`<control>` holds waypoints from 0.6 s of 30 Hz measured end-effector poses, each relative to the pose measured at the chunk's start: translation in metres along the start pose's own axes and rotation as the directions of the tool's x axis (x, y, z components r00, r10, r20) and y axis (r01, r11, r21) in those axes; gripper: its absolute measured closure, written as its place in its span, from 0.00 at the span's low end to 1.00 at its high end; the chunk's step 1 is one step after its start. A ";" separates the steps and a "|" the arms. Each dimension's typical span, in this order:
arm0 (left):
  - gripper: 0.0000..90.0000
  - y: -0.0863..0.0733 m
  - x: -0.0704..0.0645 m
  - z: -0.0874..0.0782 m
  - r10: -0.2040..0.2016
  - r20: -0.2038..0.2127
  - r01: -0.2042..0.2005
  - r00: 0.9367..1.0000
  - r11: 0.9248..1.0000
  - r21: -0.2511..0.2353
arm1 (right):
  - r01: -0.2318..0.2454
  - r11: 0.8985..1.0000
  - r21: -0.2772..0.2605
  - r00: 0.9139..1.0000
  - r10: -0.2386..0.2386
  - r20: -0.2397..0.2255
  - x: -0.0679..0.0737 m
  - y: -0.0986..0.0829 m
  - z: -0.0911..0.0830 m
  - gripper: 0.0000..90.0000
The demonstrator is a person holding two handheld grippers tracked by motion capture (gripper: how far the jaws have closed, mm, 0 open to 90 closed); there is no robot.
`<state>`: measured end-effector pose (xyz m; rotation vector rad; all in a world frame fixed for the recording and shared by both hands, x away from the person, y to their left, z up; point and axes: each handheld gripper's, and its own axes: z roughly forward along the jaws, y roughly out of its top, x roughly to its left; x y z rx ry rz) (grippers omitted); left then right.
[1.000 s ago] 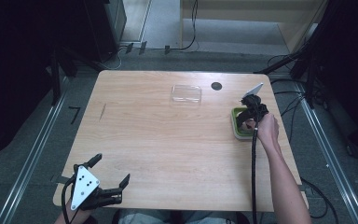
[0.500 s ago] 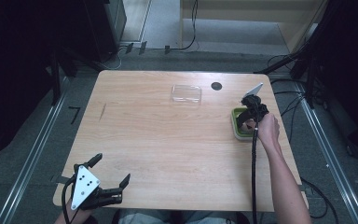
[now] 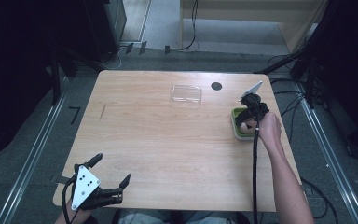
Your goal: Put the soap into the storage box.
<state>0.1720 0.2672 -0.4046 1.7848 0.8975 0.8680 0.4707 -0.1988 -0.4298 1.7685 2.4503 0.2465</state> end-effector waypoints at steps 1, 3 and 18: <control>0.00 0.000 0.000 0.000 0.000 0.002 0.000 1.000 1.000 0.000 | 0.012 1.000 0.000 1.000 -0.012 -0.001 0.001 -0.001 -0.002 0.19; 0.00 0.000 0.000 0.000 0.000 -0.002 0.000 1.000 1.000 -0.001 | 0.033 0.999 0.006 0.999 -0.033 -0.013 0.006 -0.002 -0.006 0.16; 0.00 0.000 0.000 -0.001 0.002 0.000 -0.002 1.000 1.000 -0.003 | 0.214 0.977 0.014 0.975 -0.213 -0.055 0.052 -0.011 -0.029 0.10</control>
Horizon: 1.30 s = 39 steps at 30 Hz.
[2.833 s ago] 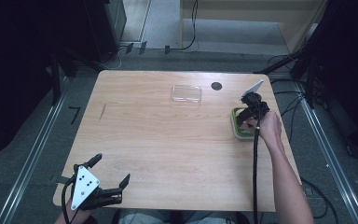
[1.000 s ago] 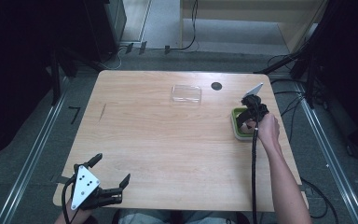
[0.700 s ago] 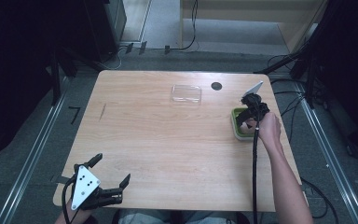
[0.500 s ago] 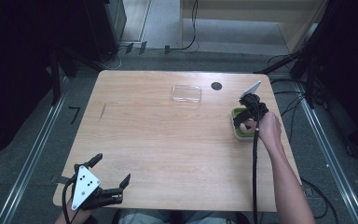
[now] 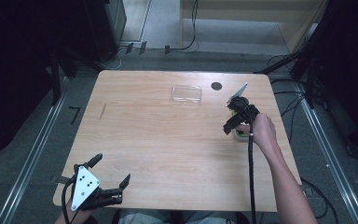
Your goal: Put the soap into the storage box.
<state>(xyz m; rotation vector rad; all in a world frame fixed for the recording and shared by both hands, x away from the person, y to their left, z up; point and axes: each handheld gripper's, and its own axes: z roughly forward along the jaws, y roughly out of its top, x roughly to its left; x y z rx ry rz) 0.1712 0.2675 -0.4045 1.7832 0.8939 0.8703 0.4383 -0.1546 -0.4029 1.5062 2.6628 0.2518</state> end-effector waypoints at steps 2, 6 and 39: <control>0.00 0.000 0.000 0.000 0.000 0.000 0.000 1.000 1.000 0.000 | 0.018 1.000 0.004 1.000 -0.018 -0.003 0.006 0.000 0.000 0.10; 0.00 0.000 0.000 0.000 -0.001 0.000 0.001 1.000 1.000 0.000 | 0.050 0.999 0.011 0.999 -0.050 -0.008 0.019 -0.001 -0.002 0.10; 0.00 0.000 0.000 -0.001 0.003 -0.002 -0.003 1.000 1.000 0.004 | 0.261 0.962 0.080 0.965 -0.256 -0.060 0.097 -0.042 0.029 0.10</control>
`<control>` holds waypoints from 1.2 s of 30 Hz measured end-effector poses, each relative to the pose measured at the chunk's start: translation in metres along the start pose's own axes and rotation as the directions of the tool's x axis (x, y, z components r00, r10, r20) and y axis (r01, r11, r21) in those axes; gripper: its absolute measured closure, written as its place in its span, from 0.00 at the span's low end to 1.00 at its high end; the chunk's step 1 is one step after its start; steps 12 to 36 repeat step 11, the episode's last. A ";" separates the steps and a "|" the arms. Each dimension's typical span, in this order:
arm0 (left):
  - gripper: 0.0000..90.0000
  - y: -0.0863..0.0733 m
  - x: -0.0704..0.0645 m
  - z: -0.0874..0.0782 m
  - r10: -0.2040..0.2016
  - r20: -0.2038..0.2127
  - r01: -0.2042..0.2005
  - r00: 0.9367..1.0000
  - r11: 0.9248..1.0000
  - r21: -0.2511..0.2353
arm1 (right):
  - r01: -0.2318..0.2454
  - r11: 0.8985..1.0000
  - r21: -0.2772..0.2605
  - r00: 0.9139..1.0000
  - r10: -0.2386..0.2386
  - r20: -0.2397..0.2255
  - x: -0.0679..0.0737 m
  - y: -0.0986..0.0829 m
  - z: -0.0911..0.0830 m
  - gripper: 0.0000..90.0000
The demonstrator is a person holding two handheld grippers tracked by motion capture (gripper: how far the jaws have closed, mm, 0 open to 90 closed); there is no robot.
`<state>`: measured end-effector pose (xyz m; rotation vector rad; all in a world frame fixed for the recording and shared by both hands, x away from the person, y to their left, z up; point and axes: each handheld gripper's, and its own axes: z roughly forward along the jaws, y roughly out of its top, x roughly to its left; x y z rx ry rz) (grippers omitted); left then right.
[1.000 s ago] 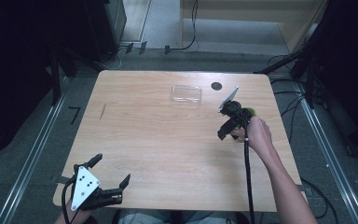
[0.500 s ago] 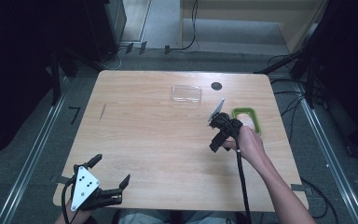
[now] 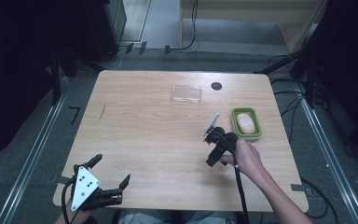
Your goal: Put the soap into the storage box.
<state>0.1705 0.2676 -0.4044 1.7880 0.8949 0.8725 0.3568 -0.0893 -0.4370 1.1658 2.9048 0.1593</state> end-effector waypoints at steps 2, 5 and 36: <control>0.00 0.000 0.000 0.000 0.000 0.000 0.000 1.000 1.000 0.000 | 0.008 1.000 0.016 1.000 -0.008 -0.003 0.005 -0.003 0.005 0.10; 0.00 0.000 0.000 0.001 -0.001 0.002 0.001 1.000 1.000 0.001 | 0.024 0.999 0.034 1.000 -0.024 -0.011 0.010 -0.007 0.011 0.10; 0.00 0.001 0.000 0.003 -0.002 0.003 0.002 1.000 1.000 -0.003 | 0.032 0.999 0.027 0.999 -0.032 -0.012 0.011 -0.010 0.015 0.12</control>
